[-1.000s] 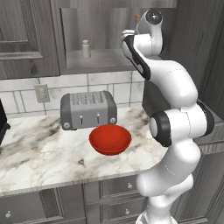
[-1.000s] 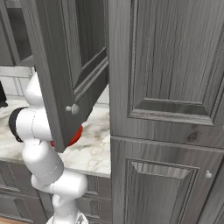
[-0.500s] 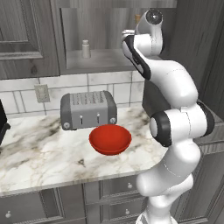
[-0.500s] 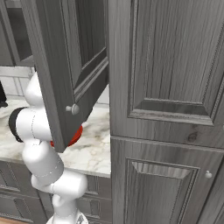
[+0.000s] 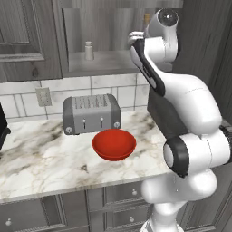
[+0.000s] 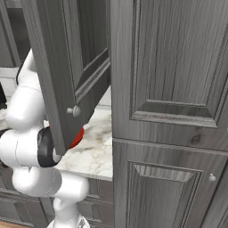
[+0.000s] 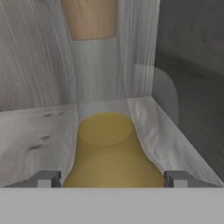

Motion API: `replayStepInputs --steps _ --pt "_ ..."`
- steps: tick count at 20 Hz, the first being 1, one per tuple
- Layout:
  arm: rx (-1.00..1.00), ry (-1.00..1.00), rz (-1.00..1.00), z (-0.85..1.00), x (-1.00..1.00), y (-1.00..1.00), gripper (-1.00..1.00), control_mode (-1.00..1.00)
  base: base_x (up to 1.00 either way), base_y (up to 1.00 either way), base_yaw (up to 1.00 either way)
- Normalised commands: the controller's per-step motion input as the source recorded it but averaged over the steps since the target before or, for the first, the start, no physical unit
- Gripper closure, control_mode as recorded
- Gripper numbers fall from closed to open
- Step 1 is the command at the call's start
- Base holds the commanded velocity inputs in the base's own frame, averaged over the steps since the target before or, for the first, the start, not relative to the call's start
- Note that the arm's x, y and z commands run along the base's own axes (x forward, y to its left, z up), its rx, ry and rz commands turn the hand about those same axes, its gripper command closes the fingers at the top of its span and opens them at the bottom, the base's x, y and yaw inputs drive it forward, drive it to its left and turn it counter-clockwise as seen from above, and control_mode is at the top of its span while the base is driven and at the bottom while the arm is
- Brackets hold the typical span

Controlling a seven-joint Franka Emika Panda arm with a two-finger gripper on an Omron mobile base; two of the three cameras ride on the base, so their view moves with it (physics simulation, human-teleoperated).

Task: Retrieve the bottle and the shaker from the cabinet and place them next to the mixing bowl on the counter. Then add garlic from the fridge to the mixing bowl.

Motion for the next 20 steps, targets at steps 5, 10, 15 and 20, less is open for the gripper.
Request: replayStepInputs --steps 5,10,15,20 --pt "0.00 -0.04 0.00 -0.02 -0.99 0.43 1.00 -1.00 0.00 0.00 0.00" --pt "0.00 -0.01 0.01 -0.05 -1.00 0.40 1.00 -1.00 0.00 0.00 0.00" --pt "0.00 0.00 0.10 -0.31 -0.99 0.04 1.00 -1.00 0.00 0.00 0.00" --pt "-0.01 0.03 0.11 -0.66 -0.86 0.00 1.00 -1.00 0.00 0.00 0.00"
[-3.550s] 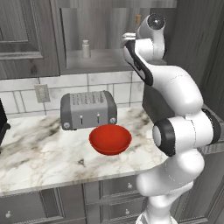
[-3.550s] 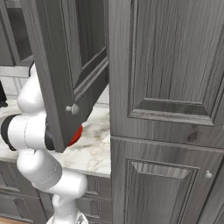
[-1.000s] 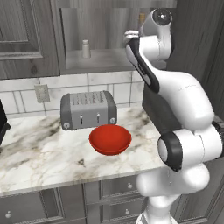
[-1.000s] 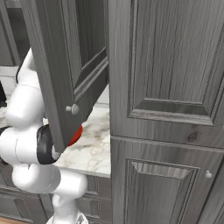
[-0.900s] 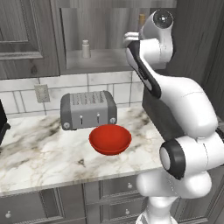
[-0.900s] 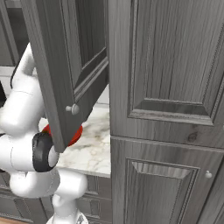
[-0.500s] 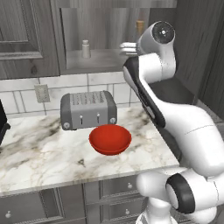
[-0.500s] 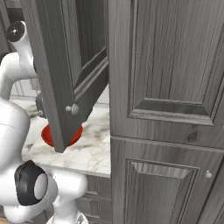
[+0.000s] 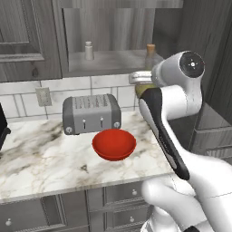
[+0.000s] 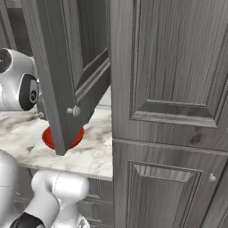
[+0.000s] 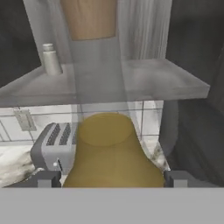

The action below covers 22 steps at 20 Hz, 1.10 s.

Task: Retrieve the bottle and the shaker from the cabinet and place them next to the mixing bowl on the counter. Then add garlic from the fridge to the mixing bowl.

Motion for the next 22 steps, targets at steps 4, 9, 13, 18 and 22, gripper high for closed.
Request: replayStepInputs --steps 4,9,13,18,22 --pt "-0.03 0.03 0.12 -0.74 -0.62 -0.01 1.00 -1.00 0.00 0.00 0.00" --pt "-0.04 0.04 0.16 -0.82 -0.14 -0.22 1.00 -1.00 0.00 0.00 0.00" --pt "-0.10 0.00 0.06 -0.65 0.32 -0.49 1.00 -1.00 0.00 0.00 0.00" --pt "-0.11 0.03 -0.02 -0.15 0.57 -0.36 1.00 -1.00 0.00 0.00 0.00" --pt "-0.08 0.03 -0.10 0.00 0.57 0.00 1.00 -1.00 0.00 0.00 0.00"
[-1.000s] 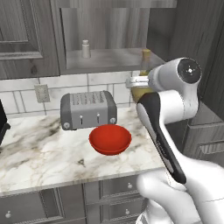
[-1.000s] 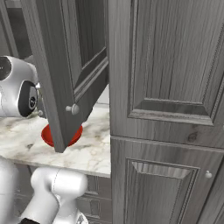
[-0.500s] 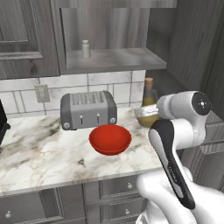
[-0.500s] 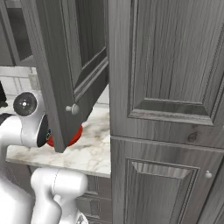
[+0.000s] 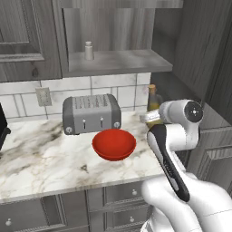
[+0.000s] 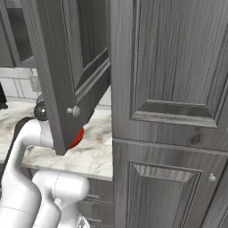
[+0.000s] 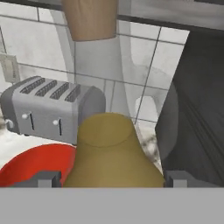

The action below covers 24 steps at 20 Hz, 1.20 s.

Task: Retrieve the bottle and the shaker from the cabinet and place them next to the mixing bowl on the counter. Then add garlic from the fridge to the mixing bowl.

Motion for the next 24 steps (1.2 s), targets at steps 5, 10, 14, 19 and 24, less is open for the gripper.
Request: replayStepInputs --steps 5,10,14,19,24 --pt "0.00 0.03 -0.11 -0.13 0.12 0.00 1.00 -1.00 0.00 0.00 0.00" --pt "0.00 0.05 -0.08 -0.39 0.00 0.00 1.00 -1.00 0.00 0.00 0.00" --pt "0.01 0.04 0.00 -0.49 0.09 0.00 1.00 -1.00 0.00 0.00 0.00" --pt "0.04 0.02 0.00 -0.48 0.03 0.00 1.00 -1.00 0.00 0.00 0.00" --pt "0.04 0.03 0.00 -0.44 0.06 0.00 1.00 -1.00 0.00 0.00 0.00"
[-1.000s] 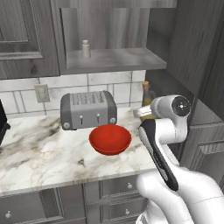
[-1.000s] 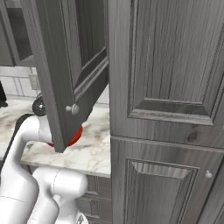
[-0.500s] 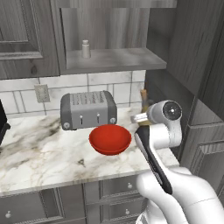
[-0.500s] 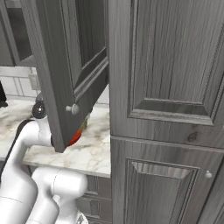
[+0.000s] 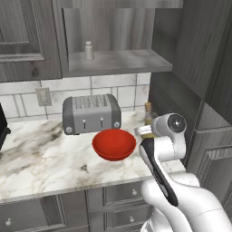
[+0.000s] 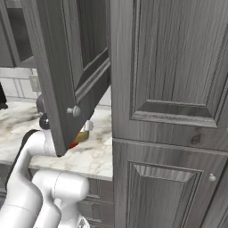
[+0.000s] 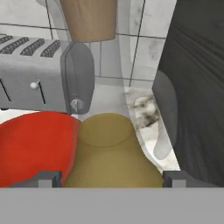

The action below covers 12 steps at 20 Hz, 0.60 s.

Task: Retrieve the bottle and the shaker from the cabinet and place them next to the mixing bowl on the counter. Then add garlic from the fridge to the mixing bowl.

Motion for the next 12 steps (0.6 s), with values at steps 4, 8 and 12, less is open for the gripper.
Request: replayStepInputs --steps 4,8,12 --pt "0.04 0.00 -0.01 -0.27 0.21 -0.10 1.00 -1.00 0.00 0.00 0.00" --pt "0.05 0.00 -0.07 -0.13 0.23 -0.22 1.00 -1.00 0.00 0.00 0.00" --pt "0.05 0.00 -0.12 -0.04 0.10 -0.34 1.00 -1.00 0.00 0.00 0.00"
